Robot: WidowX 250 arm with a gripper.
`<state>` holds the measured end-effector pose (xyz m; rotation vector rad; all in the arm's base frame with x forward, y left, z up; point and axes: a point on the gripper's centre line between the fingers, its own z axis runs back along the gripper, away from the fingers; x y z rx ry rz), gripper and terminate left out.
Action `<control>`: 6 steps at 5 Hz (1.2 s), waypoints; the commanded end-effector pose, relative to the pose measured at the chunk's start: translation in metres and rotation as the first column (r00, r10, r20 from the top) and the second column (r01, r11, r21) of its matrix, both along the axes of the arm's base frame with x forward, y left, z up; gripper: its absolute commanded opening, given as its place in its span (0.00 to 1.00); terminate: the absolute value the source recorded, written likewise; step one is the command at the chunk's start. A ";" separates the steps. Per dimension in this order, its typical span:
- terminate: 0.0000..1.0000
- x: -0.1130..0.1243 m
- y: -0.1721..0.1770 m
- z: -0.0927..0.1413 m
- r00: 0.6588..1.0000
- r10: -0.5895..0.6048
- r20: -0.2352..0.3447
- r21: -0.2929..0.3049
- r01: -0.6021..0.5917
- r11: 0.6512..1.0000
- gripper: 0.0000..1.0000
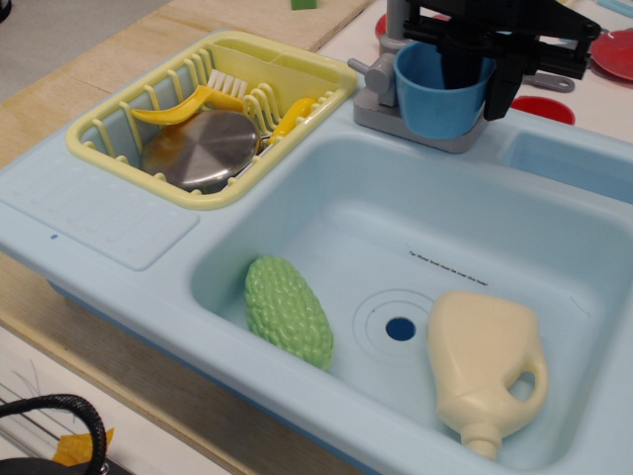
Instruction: Put cup from anywhere into sink
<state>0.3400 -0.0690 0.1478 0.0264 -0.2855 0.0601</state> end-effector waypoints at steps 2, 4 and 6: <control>0.00 -0.025 -0.009 0.032 0.995 0.090 0.034 0.040 -0.091 0.995 0.00; 0.00 -0.063 -0.013 0.023 0.975 0.222 -0.003 0.008 -0.222 0.975 0.00; 0.00 -0.077 -0.008 0.003 0.959 0.266 -0.098 -0.062 -0.273 0.960 1.00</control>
